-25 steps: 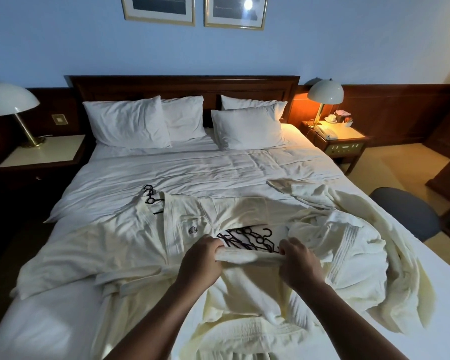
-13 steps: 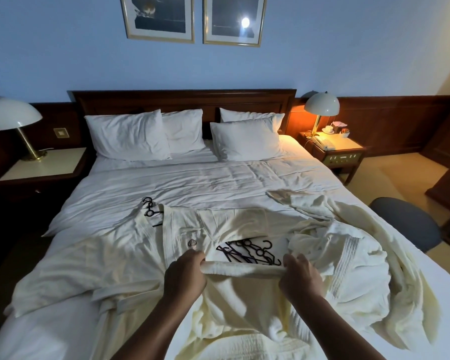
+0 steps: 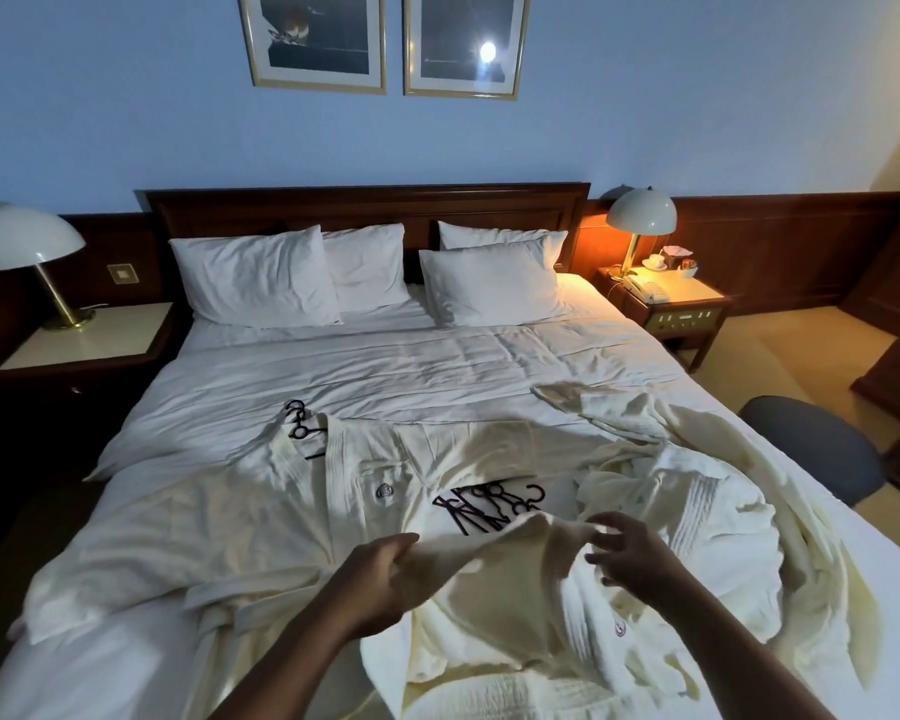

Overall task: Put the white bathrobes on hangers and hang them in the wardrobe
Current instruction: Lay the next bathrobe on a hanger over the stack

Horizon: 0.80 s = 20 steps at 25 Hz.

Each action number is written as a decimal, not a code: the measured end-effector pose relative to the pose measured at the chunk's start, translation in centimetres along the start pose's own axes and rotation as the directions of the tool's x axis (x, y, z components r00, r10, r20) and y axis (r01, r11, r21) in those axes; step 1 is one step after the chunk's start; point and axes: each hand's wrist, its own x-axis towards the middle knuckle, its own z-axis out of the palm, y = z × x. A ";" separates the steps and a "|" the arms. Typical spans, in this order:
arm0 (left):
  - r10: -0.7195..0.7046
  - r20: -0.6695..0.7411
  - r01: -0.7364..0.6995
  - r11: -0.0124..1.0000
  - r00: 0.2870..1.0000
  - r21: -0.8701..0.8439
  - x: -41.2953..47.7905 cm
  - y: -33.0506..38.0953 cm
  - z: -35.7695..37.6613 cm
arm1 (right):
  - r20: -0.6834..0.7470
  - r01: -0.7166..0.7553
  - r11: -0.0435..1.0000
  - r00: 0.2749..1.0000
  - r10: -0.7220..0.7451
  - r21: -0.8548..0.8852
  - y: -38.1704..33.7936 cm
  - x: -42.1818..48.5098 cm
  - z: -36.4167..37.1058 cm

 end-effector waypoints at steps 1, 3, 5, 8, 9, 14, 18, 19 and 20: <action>0.024 -0.006 -0.023 0.999 1.000 0.036 0.3 0.1 0.2 | -0.122 0.041 0.940 0.989 -0.087 -0.339 0.0 -0.3 0.5; 0.092 -0.082 -0.076 0.981 0.992 0.180 0.5 1.2 0.4 | -0.243 -0.016 0.689 0.941 -0.234 -0.725 -1.0 -1.4 1.4; 0.140 -0.317 -0.064 0.969 0.938 0.238 0.8 2.5 -0.8 | -0.328 0.081 0.721 0.851 -0.409 -0.688 -3.1 -2.3 1.0; 0.208 -0.688 -0.172 0.978 0.696 0.121 1.7 4.0 -4.8 | -0.457 0.476 0.696 0.529 -0.715 -0.537 -7.2 -2.1 -2.2; 0.188 -0.711 -0.180 0.980 0.678 0.087 2.2 4.8 -6.1 | -0.388 0.545 0.629 0.500 -0.774 -0.554 -8.2 -1.3 -3.5; 0.078 -0.639 -0.148 0.987 0.765 -0.056 4.3 10.0 -9.7 | -0.391 0.381 0.799 0.722 -0.571 -0.465 -12.1 0.4 -6.5; 0.286 -0.816 -0.347 0.931 0.503 0.112 2.9 18.7 -20.6 | -0.727 0.634 0.724 0.358 -0.586 -0.271 -23.7 -4.6 -11.5; 0.346 -0.829 -0.358 0.914 0.439 0.192 2.3 21.3 -24.0 | -0.766 0.683 0.705 0.344 -0.542 -0.192 -26.7 -5.9 -12.8; 0.400 -0.834 -0.350 0.897 0.381 0.270 1.5 24.0 -27.3 | -0.761 0.700 0.693 0.352 -0.546 -0.173 -29.4 -7.0 -14.1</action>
